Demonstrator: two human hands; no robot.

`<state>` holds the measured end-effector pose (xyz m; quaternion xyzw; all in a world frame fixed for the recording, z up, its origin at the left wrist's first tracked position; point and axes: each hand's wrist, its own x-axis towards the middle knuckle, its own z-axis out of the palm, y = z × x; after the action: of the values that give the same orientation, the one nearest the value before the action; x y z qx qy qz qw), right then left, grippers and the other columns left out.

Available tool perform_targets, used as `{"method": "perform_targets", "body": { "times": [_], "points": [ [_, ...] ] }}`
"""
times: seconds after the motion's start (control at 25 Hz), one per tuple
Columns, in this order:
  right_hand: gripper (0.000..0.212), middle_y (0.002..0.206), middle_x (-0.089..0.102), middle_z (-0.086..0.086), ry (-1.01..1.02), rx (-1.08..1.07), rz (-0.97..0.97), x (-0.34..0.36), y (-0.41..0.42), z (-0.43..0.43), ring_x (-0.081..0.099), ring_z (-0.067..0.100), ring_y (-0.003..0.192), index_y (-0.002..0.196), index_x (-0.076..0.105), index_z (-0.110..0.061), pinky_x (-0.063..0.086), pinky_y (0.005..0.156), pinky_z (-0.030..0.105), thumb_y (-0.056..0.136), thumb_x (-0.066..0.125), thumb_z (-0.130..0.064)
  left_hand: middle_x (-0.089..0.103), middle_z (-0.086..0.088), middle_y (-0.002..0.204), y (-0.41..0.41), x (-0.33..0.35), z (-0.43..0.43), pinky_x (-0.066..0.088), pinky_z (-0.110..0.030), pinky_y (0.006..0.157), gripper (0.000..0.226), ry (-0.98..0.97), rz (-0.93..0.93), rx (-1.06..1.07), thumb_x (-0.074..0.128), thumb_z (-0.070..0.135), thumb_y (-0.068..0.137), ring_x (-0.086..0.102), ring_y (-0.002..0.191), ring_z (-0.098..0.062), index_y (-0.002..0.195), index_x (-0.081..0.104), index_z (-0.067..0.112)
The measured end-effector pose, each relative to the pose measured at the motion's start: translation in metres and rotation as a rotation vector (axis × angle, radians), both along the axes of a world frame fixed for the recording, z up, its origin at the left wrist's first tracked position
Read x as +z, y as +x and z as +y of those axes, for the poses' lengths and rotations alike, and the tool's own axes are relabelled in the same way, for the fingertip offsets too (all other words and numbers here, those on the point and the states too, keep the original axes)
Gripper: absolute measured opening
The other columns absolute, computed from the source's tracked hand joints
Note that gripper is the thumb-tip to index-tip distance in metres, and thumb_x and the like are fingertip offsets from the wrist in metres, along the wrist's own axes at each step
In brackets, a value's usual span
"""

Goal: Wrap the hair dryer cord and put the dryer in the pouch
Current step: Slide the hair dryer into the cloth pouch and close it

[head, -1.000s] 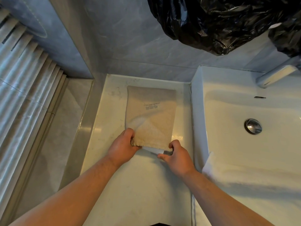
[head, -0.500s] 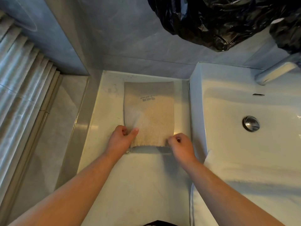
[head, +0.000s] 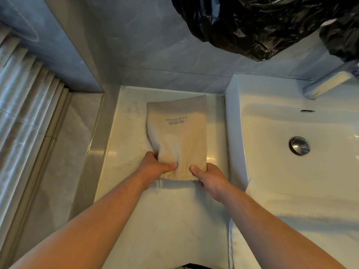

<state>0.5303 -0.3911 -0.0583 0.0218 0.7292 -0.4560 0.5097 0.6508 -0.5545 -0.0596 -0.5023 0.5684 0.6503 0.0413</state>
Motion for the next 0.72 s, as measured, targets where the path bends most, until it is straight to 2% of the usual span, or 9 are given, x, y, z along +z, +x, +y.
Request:
{"method": "perform_targets", "body": {
  "times": [0.12,0.2,0.28,0.36,0.4,0.48,0.56,0.64,0.72],
  "points": [
    [0.024,0.076,0.061,-0.001,0.08,-0.002,0.031,0.0,0.007,0.002,0.053,0.012,0.062,0.095,0.062,-0.015,0.041,0.053,0.022,0.089,0.065,-0.038,0.07,-0.001,0.079,0.005,-0.002,0.003,0.044,-0.016,0.043,0.032,-0.075,-0.032,0.005,0.087,0.02,0.072,0.065,0.066,-0.01,0.094,0.068,0.008],
    [0.026,0.068,0.054,-0.001,0.106,-0.006,0.033,0.001,0.012,-0.001,0.046,0.013,0.055,0.085,0.06,-0.016,0.037,0.05,0.023,0.09,0.062,-0.041,0.066,0.001,0.076,0.01,-0.005,0.003,0.04,-0.018,0.043,0.026,-0.097,-0.052,0.036,0.084,0.023,0.076,0.06,0.065,-0.013,0.09,0.066,0.012],
    [0.03,0.068,0.058,0.001,0.136,-0.013,0.044,0.003,0.015,-0.003,0.05,0.016,0.057,0.082,0.062,-0.014,0.039,0.052,0.025,0.089,0.062,-0.043,0.067,-0.002,0.077,0.013,-0.005,0.003,0.038,-0.02,0.043,0.024,-0.043,-0.068,0.089,0.083,0.026,0.077,0.06,0.065,-0.017,0.09,0.068,0.012],
    [0.029,0.077,0.07,0.004,0.107,-0.08,0.048,0.004,0.015,-0.003,0.064,0.02,0.068,0.086,0.068,-0.01,0.05,0.062,0.029,0.086,0.067,-0.039,0.068,-0.004,0.072,0.017,-0.007,0.0,0.036,-0.022,0.043,0.025,0.05,-0.09,0.153,0.083,0.024,0.076,0.059,0.06,-0.018,0.092,0.07,0.009],
    [0.024,0.082,0.073,0.006,0.065,-0.13,0.041,0.002,0.015,-0.002,0.068,0.022,0.073,0.089,0.07,-0.009,0.053,0.068,0.032,0.085,0.069,-0.032,0.067,-0.005,0.071,0.018,-0.006,-0.001,0.037,-0.022,0.045,0.024,0.099,-0.098,0.165,0.083,0.021,0.076,0.059,0.059,-0.018,0.093,0.07,0.009],
    [0.011,0.086,0.073,0.012,-0.018,-0.241,-0.01,0.001,0.014,-0.001,0.066,0.026,0.073,0.093,0.067,-0.006,0.053,0.069,0.036,0.085,0.069,-0.014,0.067,-0.006,0.073,0.02,-0.004,-0.003,0.041,-0.023,0.048,0.023,0.198,-0.104,0.144,0.081,0.015,0.078,0.06,0.062,-0.018,0.096,0.068,0.008],
    [0.015,0.091,0.07,0.014,-0.059,-0.322,-0.116,0.001,0.012,0.002,0.064,0.027,0.076,0.101,0.063,-0.005,0.054,0.065,0.035,0.087,0.065,-0.002,0.066,-0.007,0.074,0.021,-0.004,-0.004,0.045,-0.023,0.048,0.02,0.264,-0.12,0.118,0.077,0.009,0.081,0.059,0.062,-0.017,0.098,0.066,0.007],
    [0.014,0.092,0.068,0.015,-0.026,-0.275,-0.184,0.003,0.009,0.005,0.064,0.026,0.074,0.103,0.06,-0.004,0.056,0.057,0.03,0.089,0.062,-0.002,0.069,-0.009,0.078,0.022,-0.005,-0.006,0.052,-0.025,0.052,0.02,0.318,-0.11,0.151,0.072,0.003,0.084,0.064,0.066,-0.019,0.103,0.065,0.002],
    [0.018,0.089,0.07,0.014,0.101,-0.08,-0.131,0.006,0.004,0.009,0.066,0.025,0.07,0.104,0.062,-0.005,0.059,0.06,0.033,0.087,0.067,-0.011,0.074,-0.014,0.088,0.023,-0.008,-0.01,0.059,-0.033,0.069,0.025,0.381,-0.074,0.22,0.072,0.008,0.085,0.07,0.079,-0.026,0.108,0.067,-0.002]
  ]
}}
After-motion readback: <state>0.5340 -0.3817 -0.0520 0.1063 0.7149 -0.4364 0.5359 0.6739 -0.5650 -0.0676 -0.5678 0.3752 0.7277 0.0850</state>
